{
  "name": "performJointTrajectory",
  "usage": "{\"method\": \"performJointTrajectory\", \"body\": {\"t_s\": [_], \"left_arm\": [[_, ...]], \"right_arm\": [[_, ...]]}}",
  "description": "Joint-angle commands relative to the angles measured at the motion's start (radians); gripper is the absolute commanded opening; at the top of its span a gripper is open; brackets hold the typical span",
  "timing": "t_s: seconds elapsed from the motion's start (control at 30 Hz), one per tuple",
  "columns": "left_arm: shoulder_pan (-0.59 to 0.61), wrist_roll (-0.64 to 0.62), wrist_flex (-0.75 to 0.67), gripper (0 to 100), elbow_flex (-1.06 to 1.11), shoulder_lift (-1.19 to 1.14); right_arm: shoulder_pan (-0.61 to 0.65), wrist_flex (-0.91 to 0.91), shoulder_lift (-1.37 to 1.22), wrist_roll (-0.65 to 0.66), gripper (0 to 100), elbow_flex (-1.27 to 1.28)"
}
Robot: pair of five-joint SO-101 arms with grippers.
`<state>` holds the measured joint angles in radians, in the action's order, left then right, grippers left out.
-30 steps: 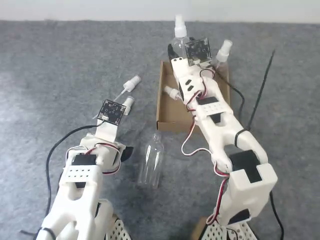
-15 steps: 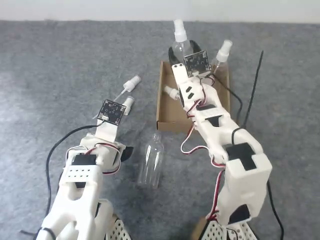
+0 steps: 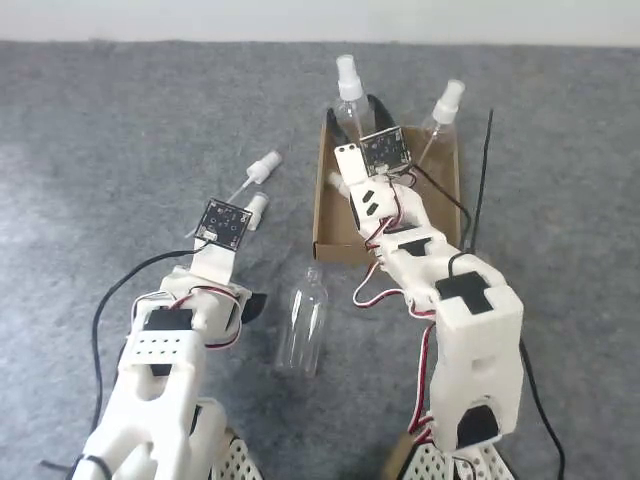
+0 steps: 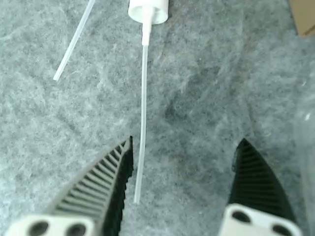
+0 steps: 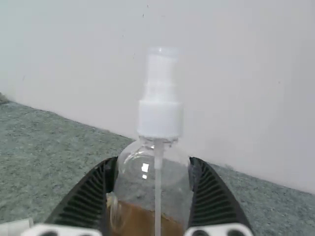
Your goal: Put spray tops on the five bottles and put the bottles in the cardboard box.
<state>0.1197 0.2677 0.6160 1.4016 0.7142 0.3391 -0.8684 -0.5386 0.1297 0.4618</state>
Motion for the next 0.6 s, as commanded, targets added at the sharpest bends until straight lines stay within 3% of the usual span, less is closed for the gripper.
{"method": "performJointTrajectory", "body": {"t_s": [0.0, 0.13, 0.57], "left_arm": [[-0.003, 0.011, 0.006, 31, -0.005, 0.032], [-0.003, 0.011, 0.006, 31, -0.005, 0.032], [-0.003, 0.011, 0.006, 31, -0.005, 0.032]], "right_arm": [[0.007, -0.028, 0.015, -0.023, 0.6, -0.015], [0.007, -0.021, 0.01, -0.095, 0.6, -0.014], [0.007, -0.021, -0.025, -0.092, 0.6, -0.012]]}}
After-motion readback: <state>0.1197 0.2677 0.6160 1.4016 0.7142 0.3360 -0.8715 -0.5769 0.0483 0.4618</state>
